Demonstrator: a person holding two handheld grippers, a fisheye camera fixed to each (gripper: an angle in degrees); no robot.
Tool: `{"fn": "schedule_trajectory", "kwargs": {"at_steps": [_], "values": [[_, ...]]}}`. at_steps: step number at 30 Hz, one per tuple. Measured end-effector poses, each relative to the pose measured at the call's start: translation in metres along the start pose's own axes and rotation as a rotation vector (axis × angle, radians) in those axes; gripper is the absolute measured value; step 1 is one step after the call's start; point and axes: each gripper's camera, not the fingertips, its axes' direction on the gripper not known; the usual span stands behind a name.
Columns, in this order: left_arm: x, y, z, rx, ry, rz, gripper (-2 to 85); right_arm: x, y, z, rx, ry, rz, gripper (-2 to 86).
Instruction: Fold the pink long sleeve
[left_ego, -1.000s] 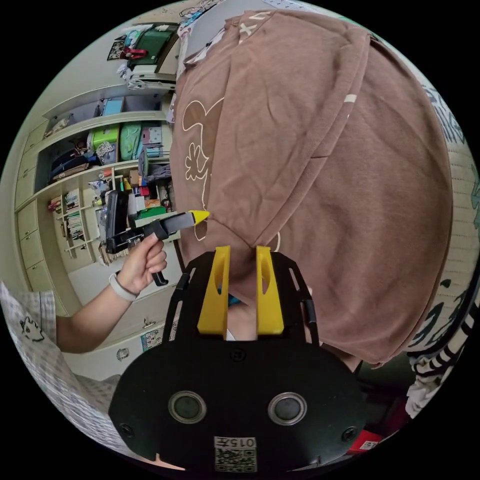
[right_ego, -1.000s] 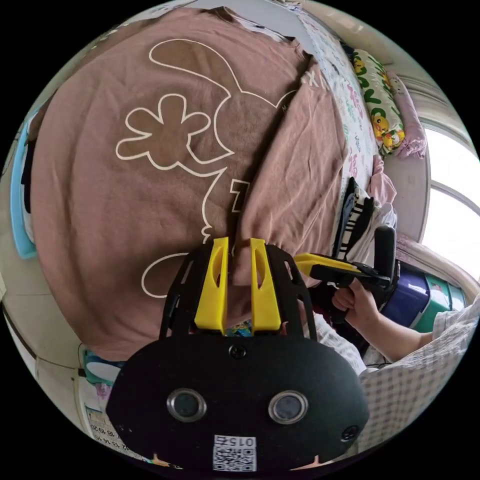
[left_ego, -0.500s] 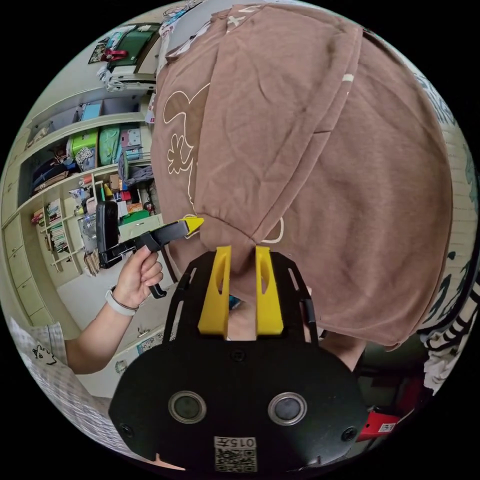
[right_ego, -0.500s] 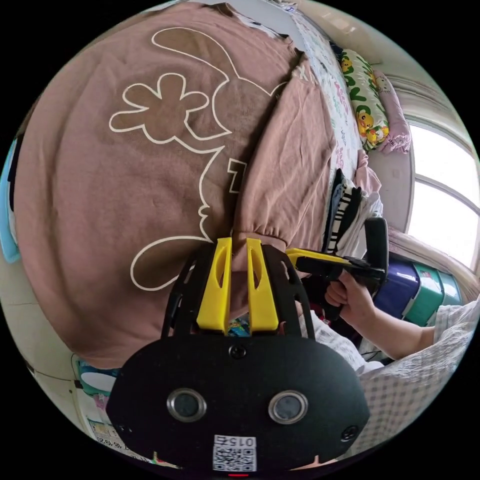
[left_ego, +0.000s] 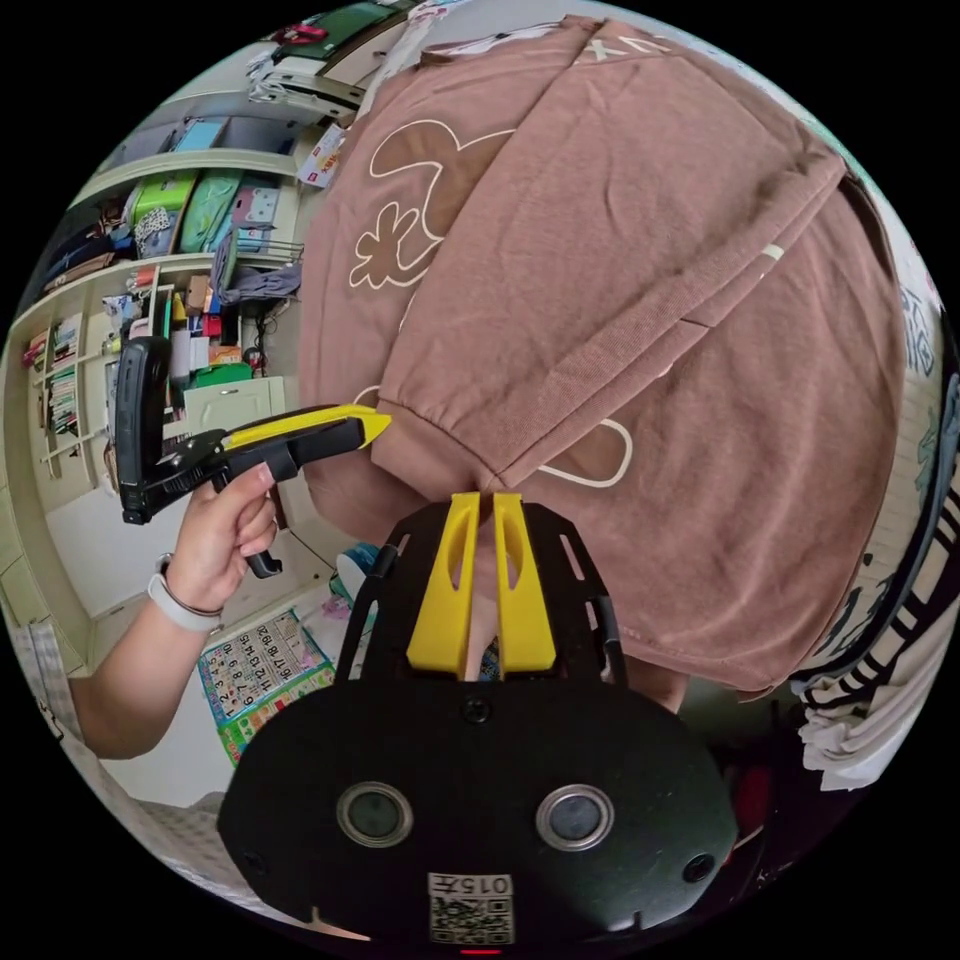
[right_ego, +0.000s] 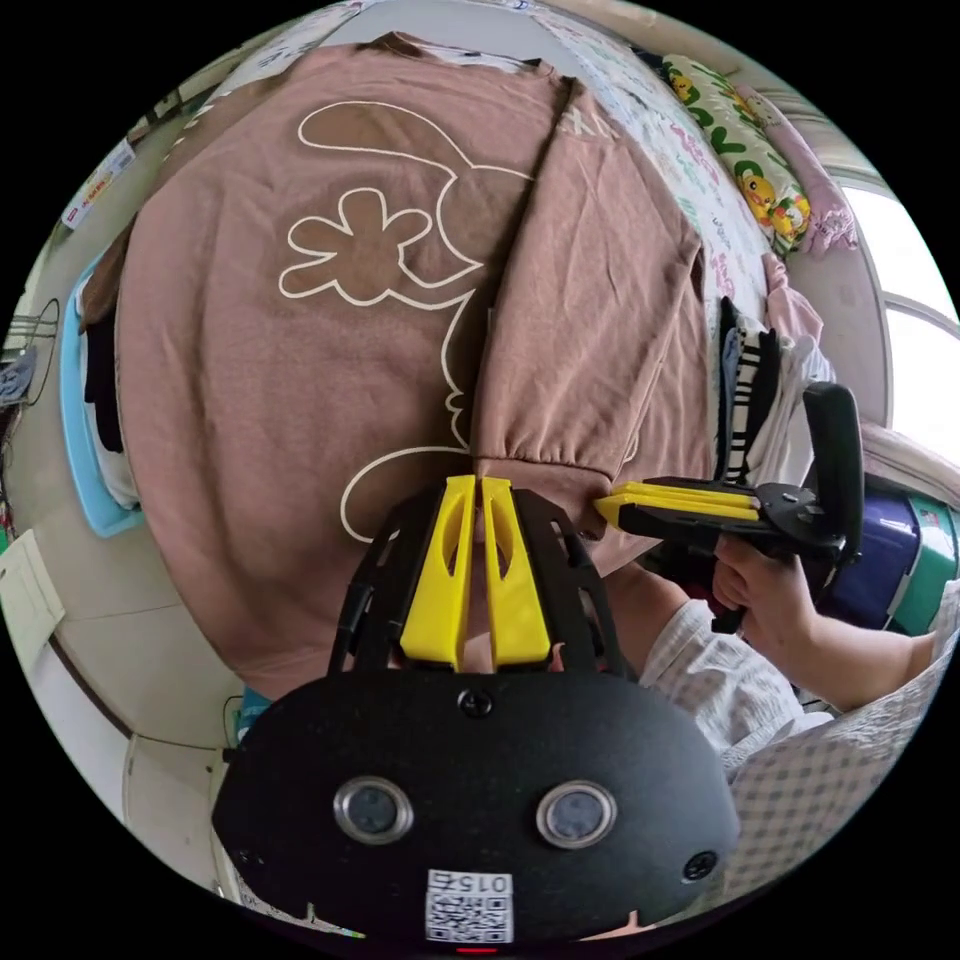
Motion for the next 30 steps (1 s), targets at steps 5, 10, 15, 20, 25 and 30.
{"fn": "schedule_trajectory", "kwargs": {"at_steps": [5, 10, 15, 20, 25, 30], "values": [[0.035, -0.009, 0.045, 0.008, 0.028, -0.021, 1.3, -0.009, -0.019, 0.018, -0.007, -0.067, 0.025, -0.4], [0.068, -0.019, 0.086, 0.019, 0.053, -0.052, 1.3, -0.022, -0.034, 0.032, -0.004, -0.114, 0.042, 0.2], [0.107, -0.032, 0.132, 0.017, 0.062, -0.082, 1.4, -0.044, -0.047, 0.049, -0.001, -0.142, 0.049, 2.2], [0.148, -0.044, 0.169, -0.014, 0.036, -0.095, 1.8, -0.071, -0.055, 0.063, 0.004, -0.129, 0.029, 3.5], [0.185, -0.046, 0.185, -0.062, 0.139, -0.146, 2.4, -0.111, -0.054, 0.074, 0.008, -0.039, -0.031, 5.1], [0.208, -0.087, 0.178, -0.025, 0.258, -0.264, 2.1, -0.195, -0.030, 0.058, 0.238, 0.111, -0.296, 4.7]]}}
